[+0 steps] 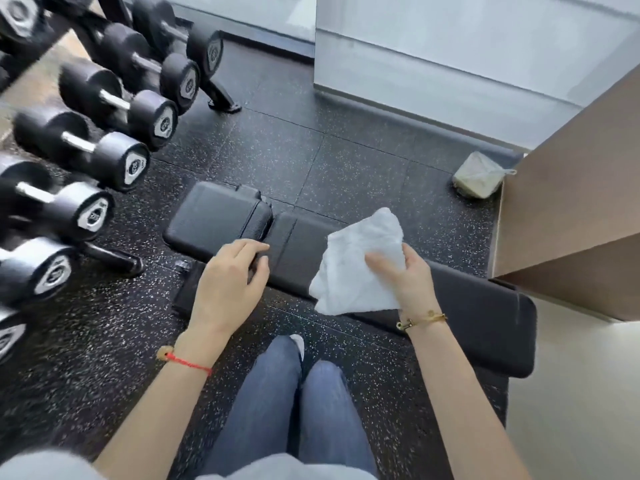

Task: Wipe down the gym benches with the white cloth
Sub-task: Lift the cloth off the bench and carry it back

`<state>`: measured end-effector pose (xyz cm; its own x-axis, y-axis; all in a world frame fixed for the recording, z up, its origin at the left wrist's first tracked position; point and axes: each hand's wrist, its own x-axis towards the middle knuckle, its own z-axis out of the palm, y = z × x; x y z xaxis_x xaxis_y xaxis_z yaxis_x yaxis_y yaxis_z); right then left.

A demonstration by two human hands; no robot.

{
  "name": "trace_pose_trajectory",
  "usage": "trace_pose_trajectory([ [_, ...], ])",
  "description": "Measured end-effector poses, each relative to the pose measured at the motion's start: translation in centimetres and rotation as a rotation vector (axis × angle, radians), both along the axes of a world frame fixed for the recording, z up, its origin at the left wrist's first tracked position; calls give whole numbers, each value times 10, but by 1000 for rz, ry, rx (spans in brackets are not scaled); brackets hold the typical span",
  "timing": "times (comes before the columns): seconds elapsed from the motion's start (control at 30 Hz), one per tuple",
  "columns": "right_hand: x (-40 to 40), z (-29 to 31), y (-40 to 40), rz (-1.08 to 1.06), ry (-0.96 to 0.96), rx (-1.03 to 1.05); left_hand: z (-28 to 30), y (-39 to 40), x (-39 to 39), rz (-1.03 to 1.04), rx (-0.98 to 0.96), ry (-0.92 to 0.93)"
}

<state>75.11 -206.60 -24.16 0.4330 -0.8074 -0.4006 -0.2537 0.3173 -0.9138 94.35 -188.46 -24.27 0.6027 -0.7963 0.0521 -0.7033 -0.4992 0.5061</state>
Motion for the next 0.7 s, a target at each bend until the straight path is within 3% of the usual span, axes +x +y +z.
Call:
trace_pose_trajectory([
  [0.13, -10, 84, 30, 91, -47, -9, 91, 45, -20, 69, -39, -24],
  [0.27, -24, 135, 66, 179, -118, -7, 147, 92, -50, 164, -79, -43],
  [0.7, -11, 190, 210, 615, -146, -21, 196, 298, -158, 702, -122, -62],
])
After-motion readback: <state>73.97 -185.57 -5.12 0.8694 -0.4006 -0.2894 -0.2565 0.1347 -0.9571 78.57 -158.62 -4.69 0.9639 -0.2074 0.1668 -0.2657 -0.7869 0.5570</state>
